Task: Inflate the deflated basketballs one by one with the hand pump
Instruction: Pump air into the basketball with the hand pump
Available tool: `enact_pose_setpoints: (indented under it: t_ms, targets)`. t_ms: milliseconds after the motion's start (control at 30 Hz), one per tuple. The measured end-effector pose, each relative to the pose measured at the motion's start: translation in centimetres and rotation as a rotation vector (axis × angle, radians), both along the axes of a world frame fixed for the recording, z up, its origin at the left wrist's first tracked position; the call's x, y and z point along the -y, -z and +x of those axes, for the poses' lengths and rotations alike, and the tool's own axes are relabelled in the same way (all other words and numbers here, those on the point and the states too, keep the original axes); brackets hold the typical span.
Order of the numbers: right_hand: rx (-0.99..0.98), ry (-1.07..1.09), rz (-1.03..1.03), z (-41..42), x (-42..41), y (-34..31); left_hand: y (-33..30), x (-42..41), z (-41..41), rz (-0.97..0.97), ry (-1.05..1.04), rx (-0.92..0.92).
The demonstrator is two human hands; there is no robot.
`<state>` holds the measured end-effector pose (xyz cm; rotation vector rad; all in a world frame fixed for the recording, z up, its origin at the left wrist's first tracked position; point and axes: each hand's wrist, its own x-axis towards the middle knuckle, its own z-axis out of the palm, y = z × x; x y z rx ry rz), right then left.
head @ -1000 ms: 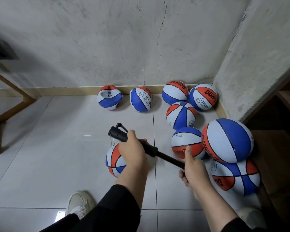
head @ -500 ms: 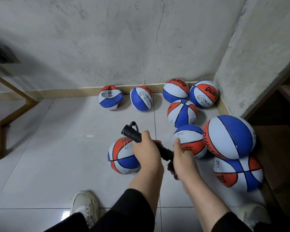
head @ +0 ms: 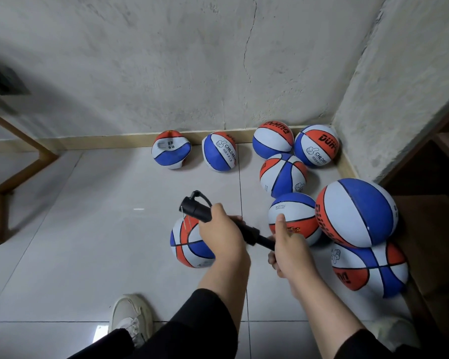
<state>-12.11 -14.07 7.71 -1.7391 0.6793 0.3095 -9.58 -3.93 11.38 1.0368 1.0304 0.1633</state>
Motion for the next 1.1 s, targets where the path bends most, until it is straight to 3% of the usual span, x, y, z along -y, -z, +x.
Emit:
enact_pose_setpoints:
  t_ms: [300,533,1100]
  targets:
    - [-0.017,0.047,0.068,-0.3,-0.3,-0.2,0.0,1.3,-0.2,0.010,0.123,0.052]
    - [-0.064,0.116,0.114,-1.3,2.1,0.2,0.1,-2.8,0.7,0.031,-0.004,0.030]
    - [-0.025,0.039,0.089,0.0,-0.5,-0.9,-0.1,-0.2,-0.4,0.009,0.072,0.039]
